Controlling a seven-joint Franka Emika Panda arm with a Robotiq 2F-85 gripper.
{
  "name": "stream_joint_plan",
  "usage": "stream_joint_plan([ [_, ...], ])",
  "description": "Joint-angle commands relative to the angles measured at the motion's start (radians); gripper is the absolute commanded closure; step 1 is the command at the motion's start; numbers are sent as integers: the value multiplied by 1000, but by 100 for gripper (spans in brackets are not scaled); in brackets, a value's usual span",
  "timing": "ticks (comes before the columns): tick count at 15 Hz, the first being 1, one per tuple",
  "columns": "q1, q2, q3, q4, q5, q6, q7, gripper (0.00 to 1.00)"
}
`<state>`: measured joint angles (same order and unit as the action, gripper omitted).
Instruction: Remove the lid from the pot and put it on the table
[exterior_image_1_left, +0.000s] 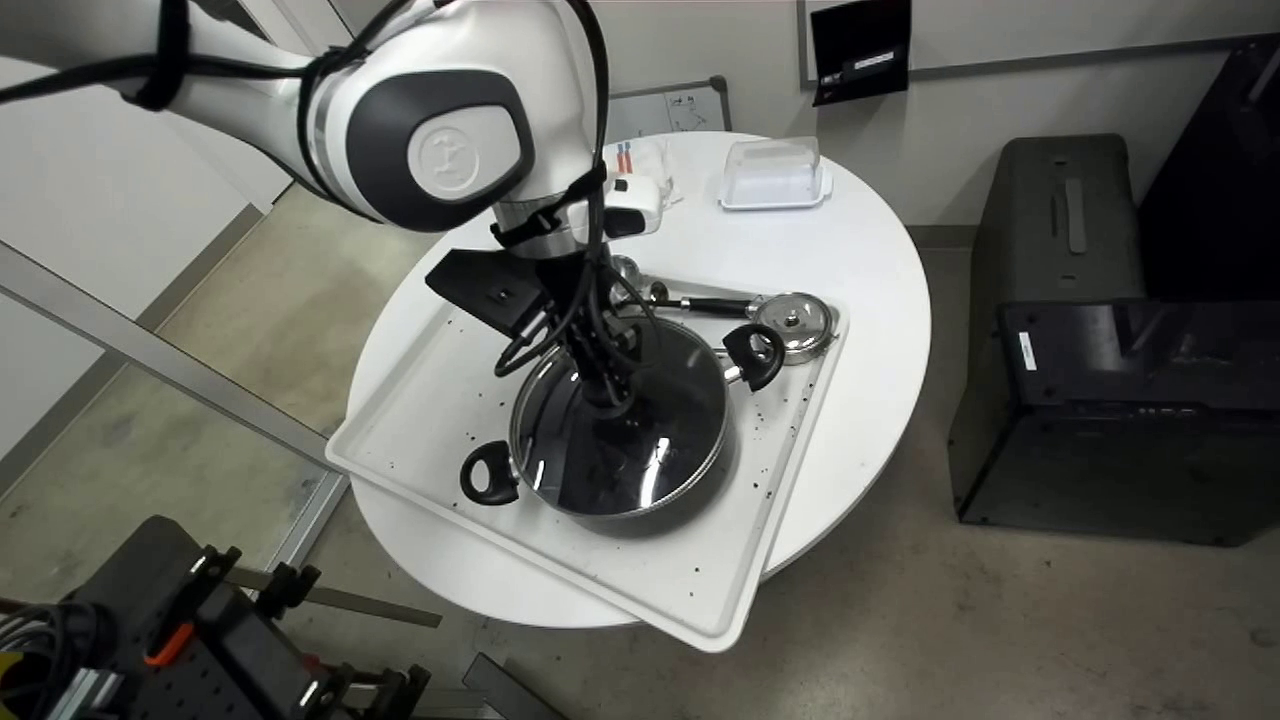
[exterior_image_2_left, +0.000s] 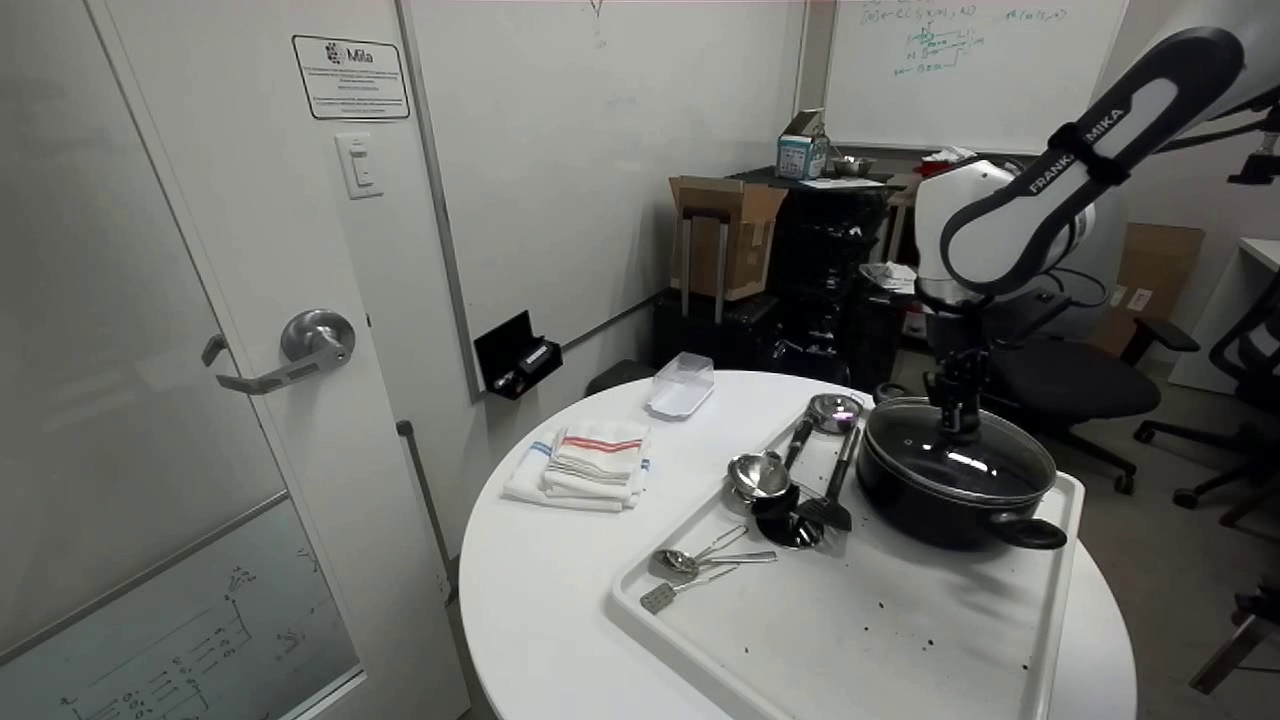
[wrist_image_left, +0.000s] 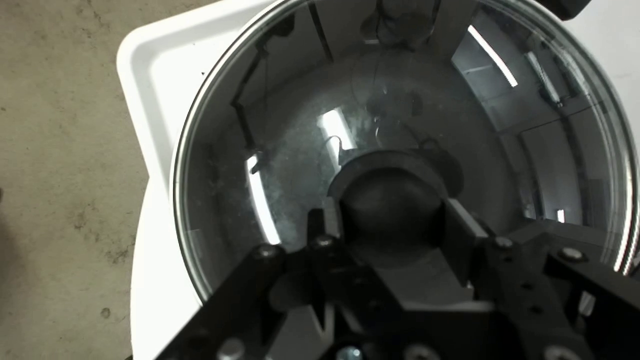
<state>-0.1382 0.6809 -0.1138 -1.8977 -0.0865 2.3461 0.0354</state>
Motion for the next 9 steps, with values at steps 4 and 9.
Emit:
stream_joint_plan([
  [4,30,-215,0,-151,-9,-25,-17,75],
  [9,89,-306,5,-214,-60,-53,5,75],
])
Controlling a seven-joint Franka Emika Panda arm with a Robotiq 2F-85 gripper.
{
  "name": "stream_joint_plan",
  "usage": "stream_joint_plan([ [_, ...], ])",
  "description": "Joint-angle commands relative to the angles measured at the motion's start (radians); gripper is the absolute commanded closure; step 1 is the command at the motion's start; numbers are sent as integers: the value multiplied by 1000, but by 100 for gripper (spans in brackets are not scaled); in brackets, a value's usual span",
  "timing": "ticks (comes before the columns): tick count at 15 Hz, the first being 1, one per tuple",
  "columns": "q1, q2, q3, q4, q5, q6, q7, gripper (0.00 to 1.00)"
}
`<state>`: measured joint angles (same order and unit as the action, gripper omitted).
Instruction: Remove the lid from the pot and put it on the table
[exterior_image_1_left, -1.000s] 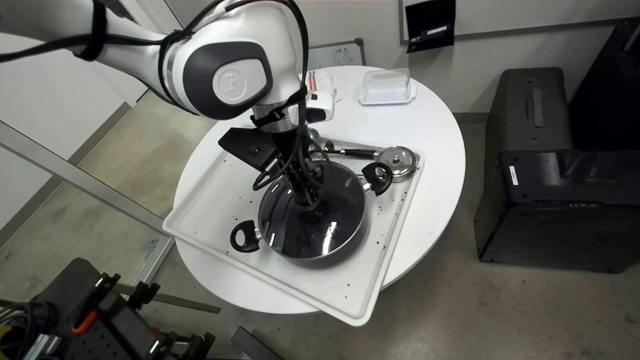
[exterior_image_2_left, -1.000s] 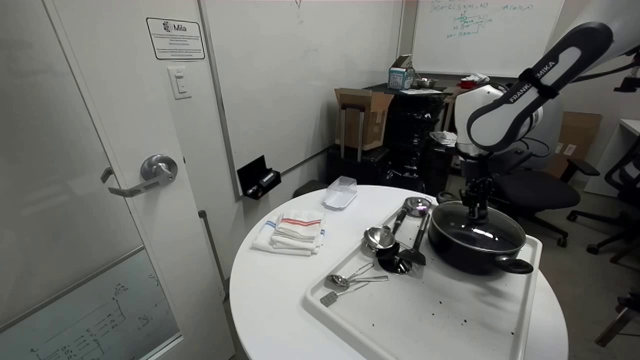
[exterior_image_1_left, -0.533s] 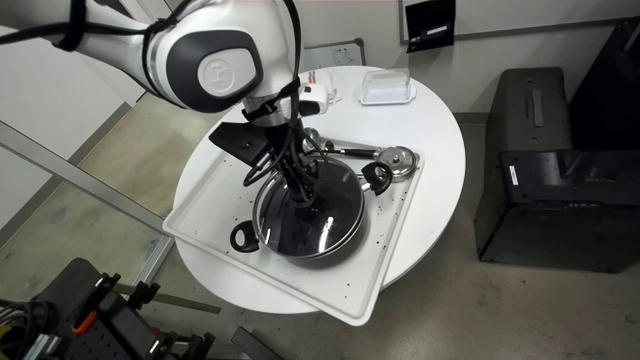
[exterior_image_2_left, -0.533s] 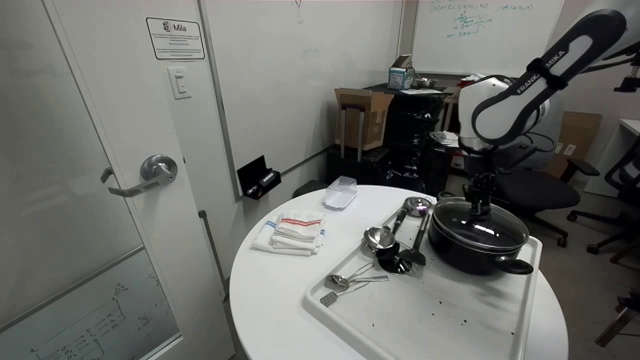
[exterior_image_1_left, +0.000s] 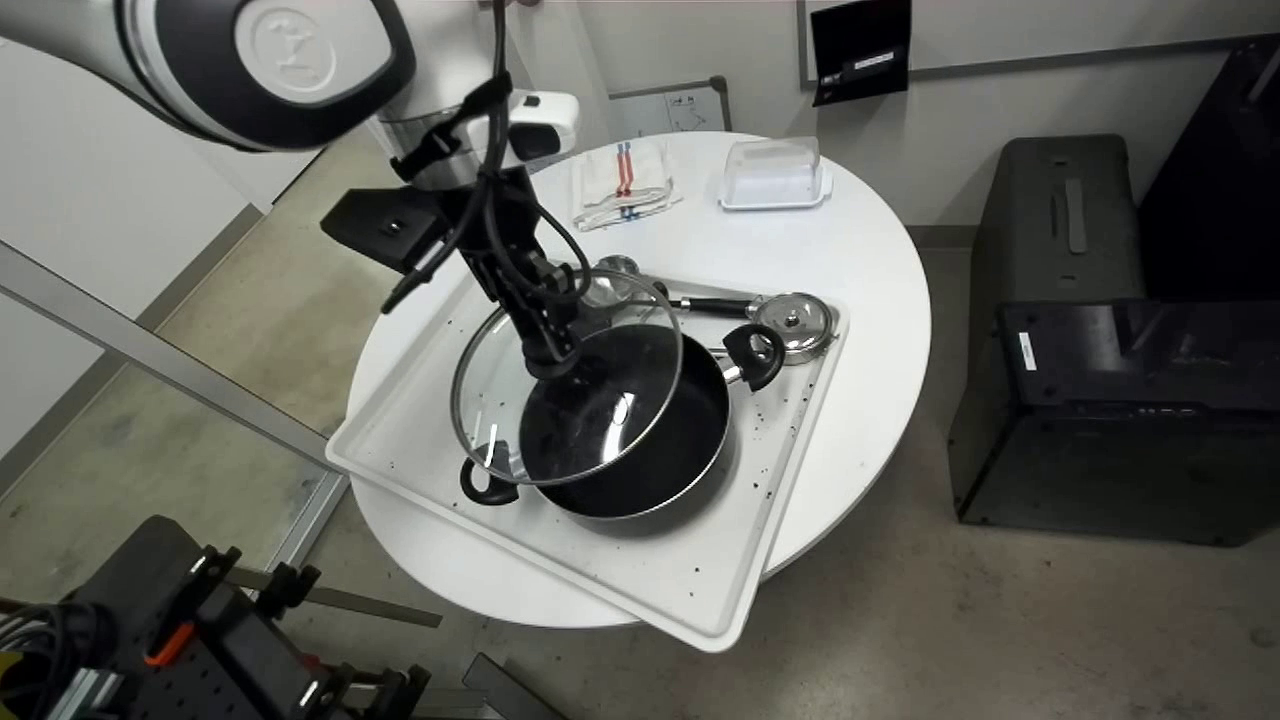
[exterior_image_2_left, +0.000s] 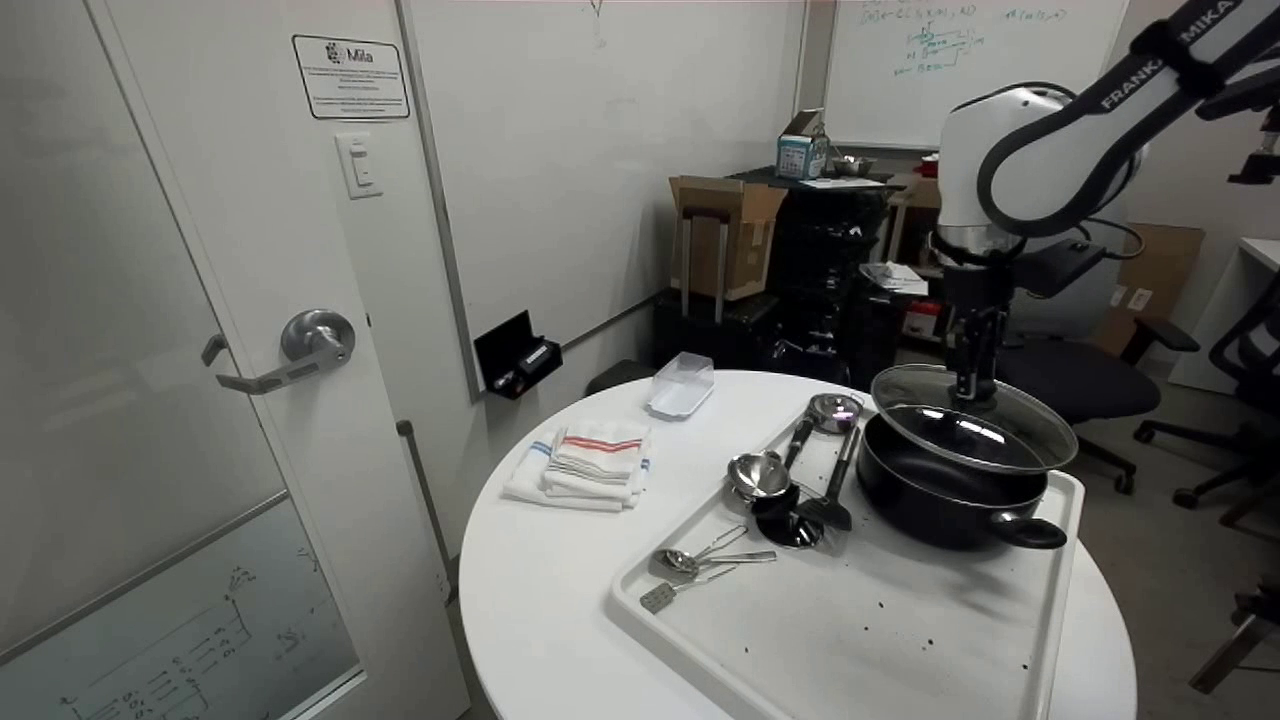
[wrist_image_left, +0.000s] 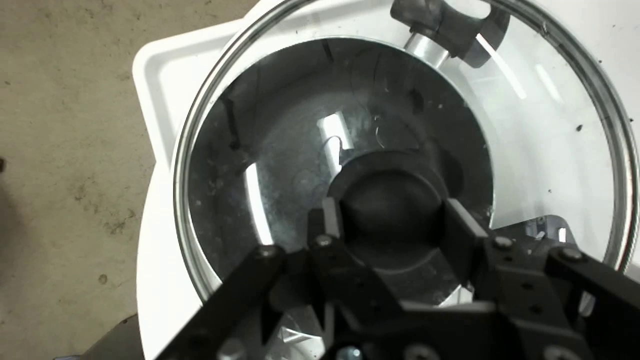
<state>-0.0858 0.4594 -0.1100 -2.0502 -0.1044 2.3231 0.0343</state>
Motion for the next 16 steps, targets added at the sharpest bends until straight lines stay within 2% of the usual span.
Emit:
stream_joint_plan([
  [1,50,-95,4,-71,-58,-29,13,75],
  [16,307,-87,95,-217,-351,7,177,75],
])
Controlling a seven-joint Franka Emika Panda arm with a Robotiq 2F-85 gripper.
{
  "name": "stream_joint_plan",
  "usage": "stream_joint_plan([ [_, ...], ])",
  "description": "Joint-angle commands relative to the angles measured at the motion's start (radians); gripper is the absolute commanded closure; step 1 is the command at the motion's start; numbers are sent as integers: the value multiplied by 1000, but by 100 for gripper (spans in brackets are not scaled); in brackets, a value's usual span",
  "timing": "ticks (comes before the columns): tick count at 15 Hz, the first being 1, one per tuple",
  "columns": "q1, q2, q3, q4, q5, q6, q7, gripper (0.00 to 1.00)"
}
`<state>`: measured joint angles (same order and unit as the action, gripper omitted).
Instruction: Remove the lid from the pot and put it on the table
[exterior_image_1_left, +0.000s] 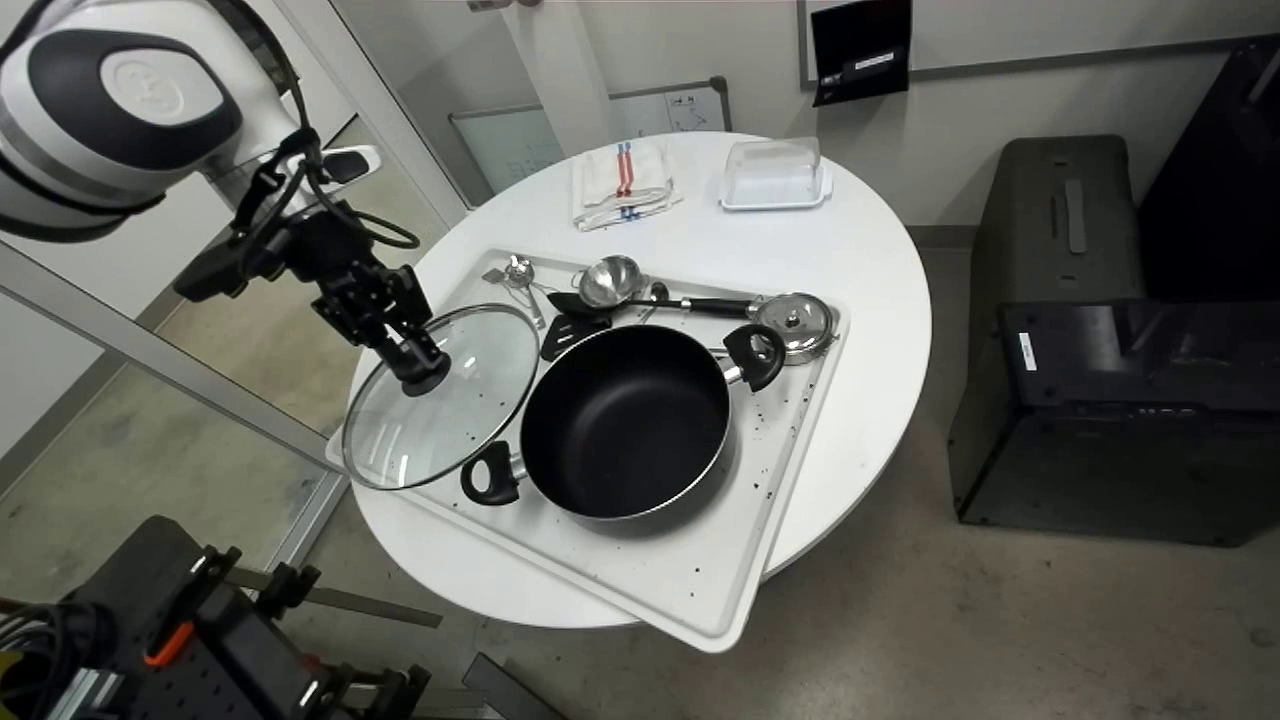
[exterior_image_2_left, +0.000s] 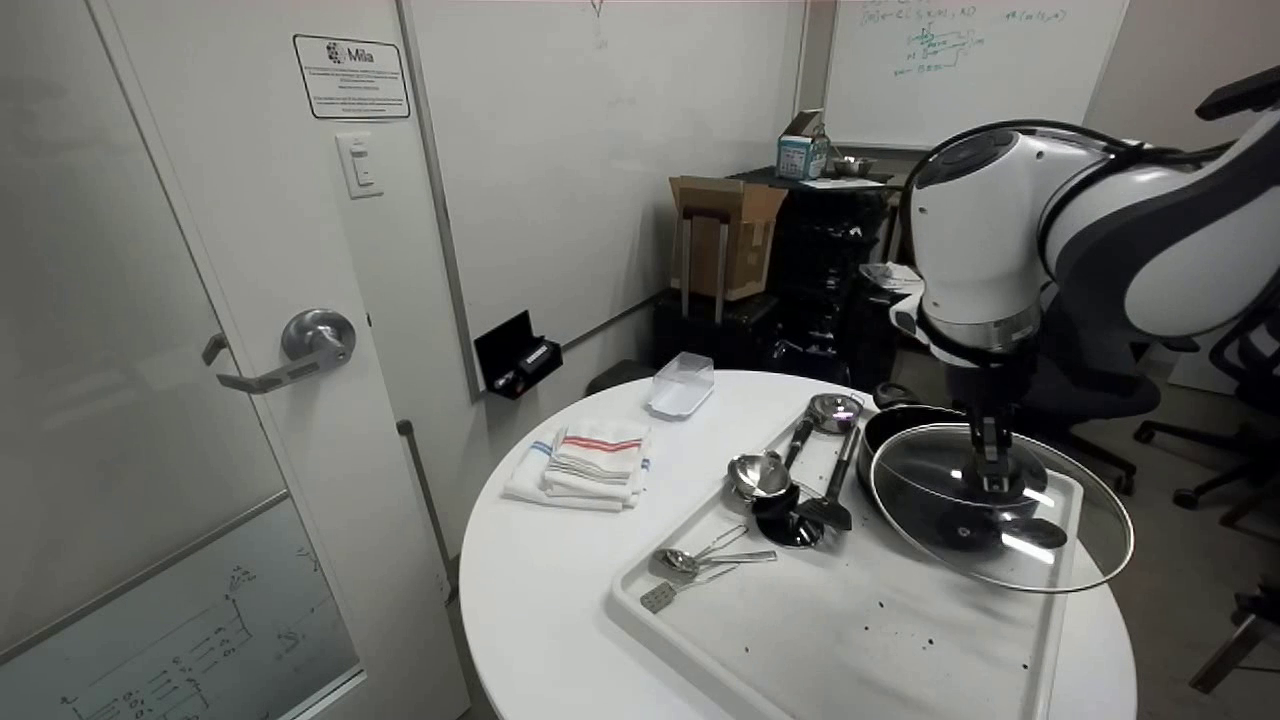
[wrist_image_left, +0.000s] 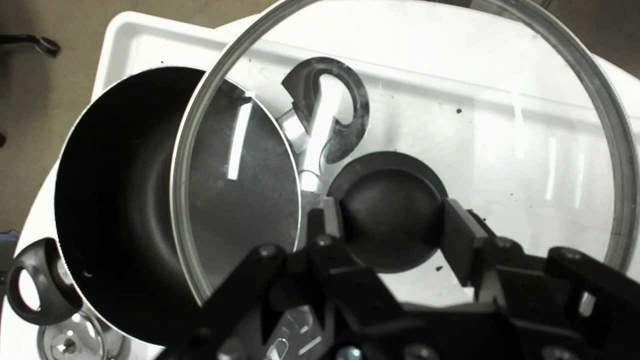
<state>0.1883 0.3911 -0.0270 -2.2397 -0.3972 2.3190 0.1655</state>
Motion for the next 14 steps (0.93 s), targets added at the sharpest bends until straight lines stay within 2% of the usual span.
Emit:
stream_joint_plan([
  [1,44,-14,17,-29,-68,14,56,75],
  [9,120,78,50,5,-90,55,96,75],
  [10,104,60,55,-17,-60,53,69,75],
  [11,108,70,56,-15,-59,53,69,50],
  [14,106,80,55,-15,-59,53,68,50],
])
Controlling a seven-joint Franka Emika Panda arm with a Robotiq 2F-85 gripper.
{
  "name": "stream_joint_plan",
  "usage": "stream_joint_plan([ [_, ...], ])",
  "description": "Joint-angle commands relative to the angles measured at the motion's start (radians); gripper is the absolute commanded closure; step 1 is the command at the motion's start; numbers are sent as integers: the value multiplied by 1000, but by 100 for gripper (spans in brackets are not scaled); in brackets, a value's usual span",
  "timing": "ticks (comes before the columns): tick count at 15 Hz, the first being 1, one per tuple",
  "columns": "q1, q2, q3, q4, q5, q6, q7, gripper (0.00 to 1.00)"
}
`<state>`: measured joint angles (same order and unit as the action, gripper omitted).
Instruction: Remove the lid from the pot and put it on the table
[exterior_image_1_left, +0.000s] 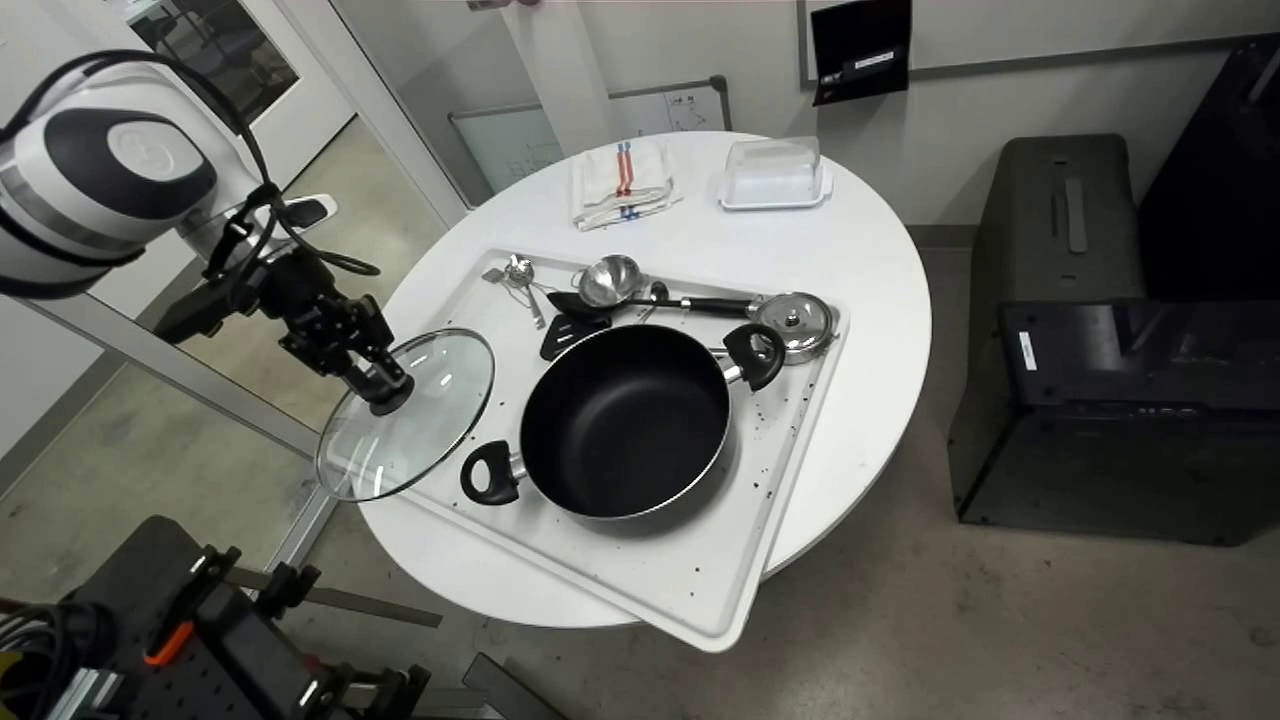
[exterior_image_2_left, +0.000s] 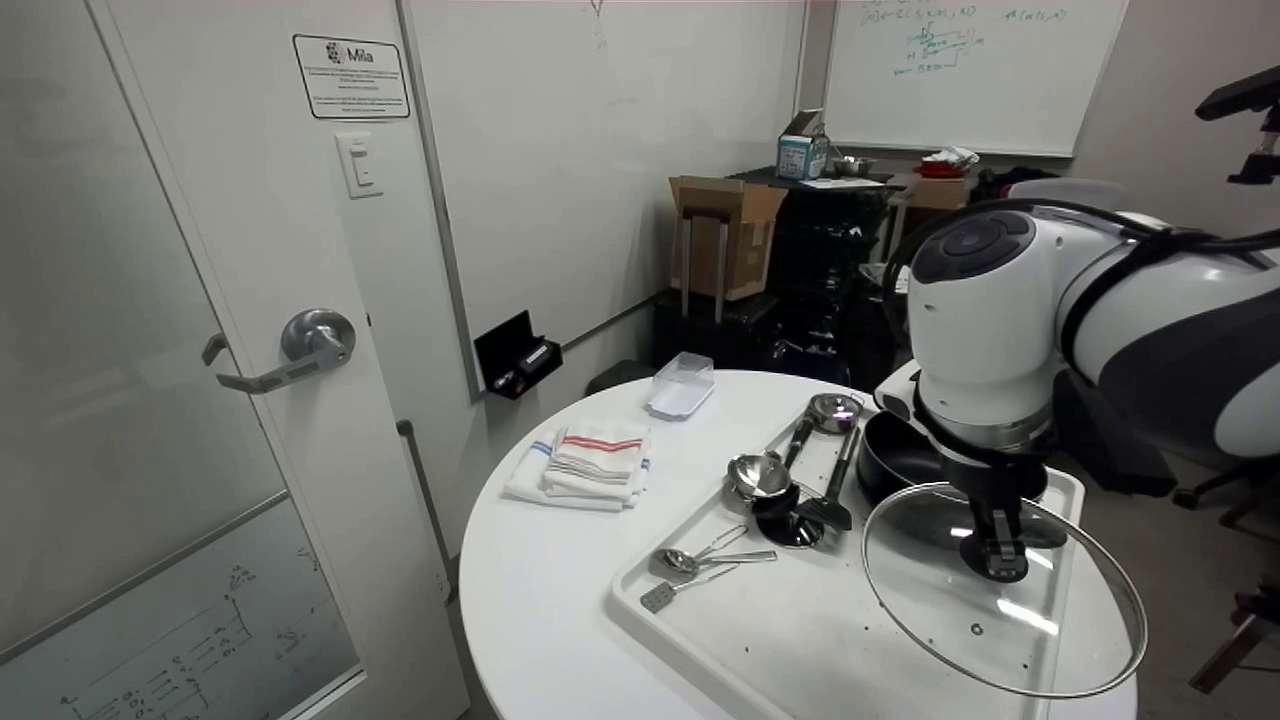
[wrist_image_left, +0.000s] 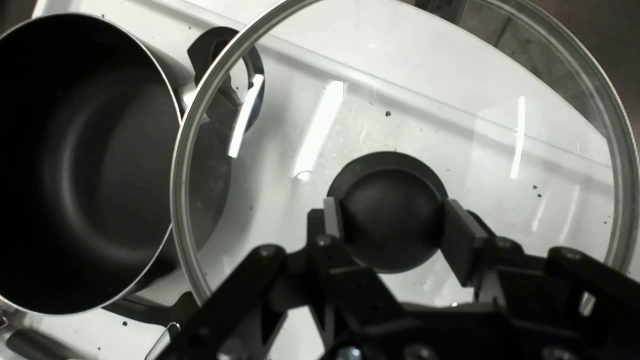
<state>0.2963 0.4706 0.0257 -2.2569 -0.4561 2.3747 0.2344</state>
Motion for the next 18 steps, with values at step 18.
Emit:
stream_joint_plan([
  [18,1,132,-6,96,24,86,-14,75],
])
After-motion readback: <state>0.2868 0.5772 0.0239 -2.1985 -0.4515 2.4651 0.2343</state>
